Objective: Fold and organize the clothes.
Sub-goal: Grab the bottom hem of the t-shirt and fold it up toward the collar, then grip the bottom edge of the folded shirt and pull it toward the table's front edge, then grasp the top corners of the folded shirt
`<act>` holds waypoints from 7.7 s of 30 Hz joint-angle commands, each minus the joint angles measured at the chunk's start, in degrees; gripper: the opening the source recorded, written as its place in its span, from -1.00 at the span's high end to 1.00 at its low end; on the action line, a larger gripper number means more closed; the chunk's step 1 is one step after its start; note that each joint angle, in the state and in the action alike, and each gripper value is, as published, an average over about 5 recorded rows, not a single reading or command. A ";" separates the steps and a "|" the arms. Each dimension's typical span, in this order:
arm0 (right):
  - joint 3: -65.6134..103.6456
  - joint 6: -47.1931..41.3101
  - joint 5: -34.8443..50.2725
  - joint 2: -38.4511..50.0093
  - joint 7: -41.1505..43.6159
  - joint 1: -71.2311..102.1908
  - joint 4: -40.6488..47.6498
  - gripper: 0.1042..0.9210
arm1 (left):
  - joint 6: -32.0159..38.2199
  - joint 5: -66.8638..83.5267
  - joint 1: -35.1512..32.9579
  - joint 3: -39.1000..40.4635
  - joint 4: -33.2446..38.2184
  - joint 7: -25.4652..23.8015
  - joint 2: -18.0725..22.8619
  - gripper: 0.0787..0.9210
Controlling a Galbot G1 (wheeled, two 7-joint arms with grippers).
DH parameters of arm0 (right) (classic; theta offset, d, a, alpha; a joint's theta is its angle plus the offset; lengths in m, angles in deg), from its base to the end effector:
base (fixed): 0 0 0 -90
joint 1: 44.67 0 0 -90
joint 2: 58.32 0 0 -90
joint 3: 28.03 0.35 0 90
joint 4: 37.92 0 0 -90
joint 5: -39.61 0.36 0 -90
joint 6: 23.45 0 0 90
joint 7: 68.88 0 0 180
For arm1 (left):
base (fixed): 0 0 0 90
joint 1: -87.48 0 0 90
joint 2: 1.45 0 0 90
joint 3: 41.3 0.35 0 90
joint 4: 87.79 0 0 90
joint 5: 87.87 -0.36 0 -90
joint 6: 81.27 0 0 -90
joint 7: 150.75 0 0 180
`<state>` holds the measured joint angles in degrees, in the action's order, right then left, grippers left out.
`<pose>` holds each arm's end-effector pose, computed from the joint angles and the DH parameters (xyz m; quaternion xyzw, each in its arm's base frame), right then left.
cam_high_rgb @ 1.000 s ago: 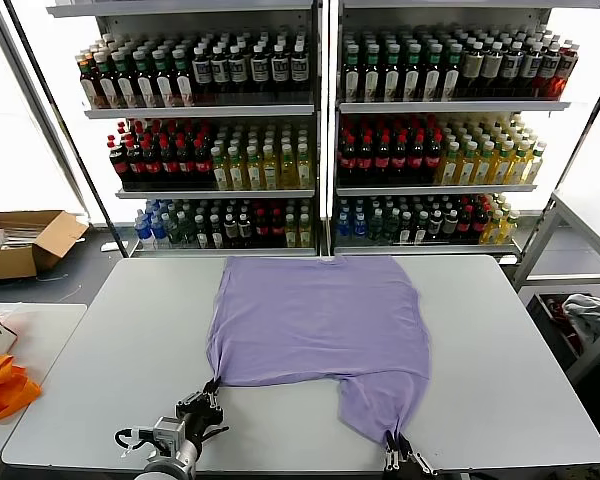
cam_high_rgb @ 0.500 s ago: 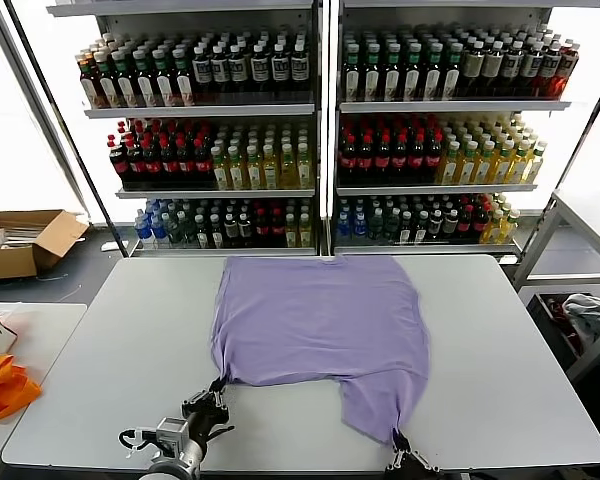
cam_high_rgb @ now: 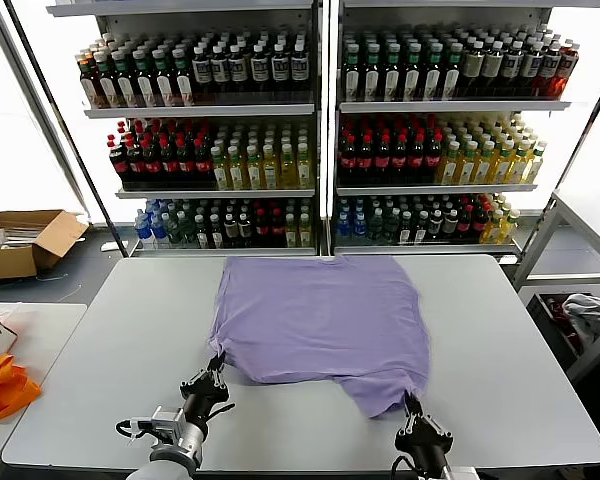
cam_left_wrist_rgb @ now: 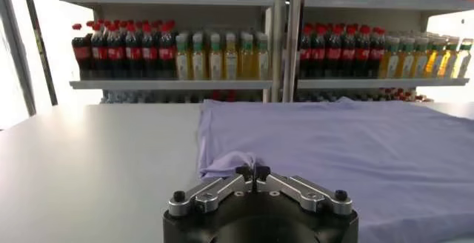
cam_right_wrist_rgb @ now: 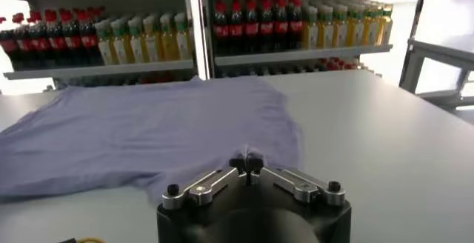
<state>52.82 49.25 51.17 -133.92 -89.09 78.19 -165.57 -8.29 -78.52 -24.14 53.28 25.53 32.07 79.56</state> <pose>0.1619 0.0115 -0.2680 -0.0301 -0.9906 0.0014 0.1334 0.2293 0.0063 -0.3158 -0.0460 -0.9888 0.0105 0.1418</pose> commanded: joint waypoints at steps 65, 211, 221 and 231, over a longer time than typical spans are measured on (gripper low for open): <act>-2.86 -2.27 14.99 -3.50 -6.92 -31.55 21.24 0.04 | -2.38 2.90 17.09 2.39 -13.00 2.04 -0.66 0.26; 4.42 -15.80 12.69 3.61 -10.21 10.06 -7.41 0.43 | -9.94 2.14 -17.64 3.42 14.75 9.42 -6.48 0.72; 9.38 -15.16 13.58 2.87 -7.99 7.24 -10.12 -0.27 | -5.62 1.78 -15.92 2.71 15.86 8.74 -3.82 0.04; 8.64 -15.85 10.12 2.00 -5.64 -3.60 -2.91 -0.75 | -3.27 -2.93 -10.94 2.57 12.81 7.78 -2.89 -0.63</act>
<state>60.78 33.75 62.45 -131.55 -96.30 80.35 -171.71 -13.82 -78.20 -38.81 55.90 40.01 40.25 75.80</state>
